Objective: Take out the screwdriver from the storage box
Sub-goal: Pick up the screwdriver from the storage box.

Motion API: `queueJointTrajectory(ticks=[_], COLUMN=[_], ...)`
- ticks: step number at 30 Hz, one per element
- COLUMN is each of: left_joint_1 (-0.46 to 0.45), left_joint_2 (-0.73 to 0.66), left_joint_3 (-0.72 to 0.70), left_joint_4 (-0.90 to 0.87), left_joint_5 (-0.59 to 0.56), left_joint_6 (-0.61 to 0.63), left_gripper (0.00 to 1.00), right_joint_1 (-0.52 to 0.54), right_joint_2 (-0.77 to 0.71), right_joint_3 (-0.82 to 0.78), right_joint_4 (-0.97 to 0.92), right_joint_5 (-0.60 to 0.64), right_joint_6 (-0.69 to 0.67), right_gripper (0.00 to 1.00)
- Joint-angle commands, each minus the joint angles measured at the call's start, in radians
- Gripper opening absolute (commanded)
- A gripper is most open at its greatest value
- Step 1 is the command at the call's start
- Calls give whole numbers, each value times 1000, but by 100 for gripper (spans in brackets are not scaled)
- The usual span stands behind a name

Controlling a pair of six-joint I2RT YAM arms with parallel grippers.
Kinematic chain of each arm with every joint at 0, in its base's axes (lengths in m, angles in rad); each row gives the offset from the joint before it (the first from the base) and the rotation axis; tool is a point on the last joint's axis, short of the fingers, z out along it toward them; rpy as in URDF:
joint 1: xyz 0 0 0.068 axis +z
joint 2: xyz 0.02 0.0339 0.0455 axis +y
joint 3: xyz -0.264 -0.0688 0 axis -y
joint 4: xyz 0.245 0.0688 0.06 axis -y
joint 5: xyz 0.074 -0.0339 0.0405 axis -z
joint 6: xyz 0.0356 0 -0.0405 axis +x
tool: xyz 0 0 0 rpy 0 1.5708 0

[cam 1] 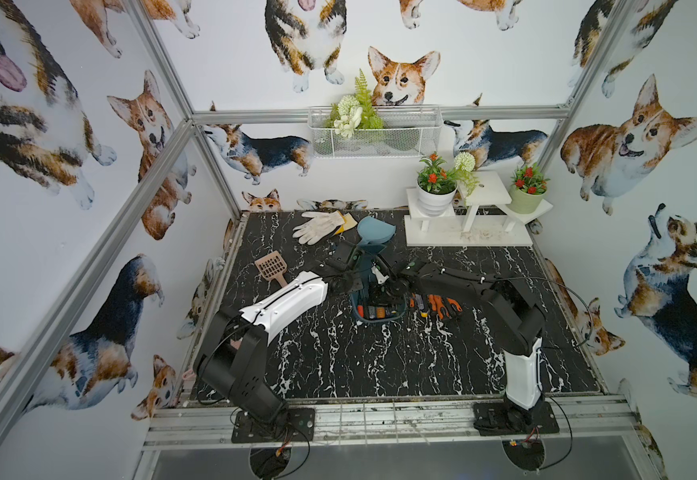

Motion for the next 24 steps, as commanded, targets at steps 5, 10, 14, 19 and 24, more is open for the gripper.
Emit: queueJointTrajectory(ticks=[5,10,14,19,24], left_joint_1=[1,1,1,0,1], left_joint_2=[-12,-11,-9,-5,2], left_joint_3=[8,10,11,10,10], left_joint_4=[37,38,37,38,41], left_joint_5=[9,8,9,10,12], left_joint_6=[-2,2,2,0,-5], left_gripper=[0,0,0,0,0], right_joint_1=[-4,-4,-4,-4,-5], right_joint_2=[49,63,75,64,52], right_joint_3=[68,77,86,75,72], right_joint_4=[-136,-151,-183,-183,-173], right_joint_5=[86,106,146,155,160], right_joint_6=[-47,-56,-73,-84,-91], right_gripper=[35,32,26,23,17])
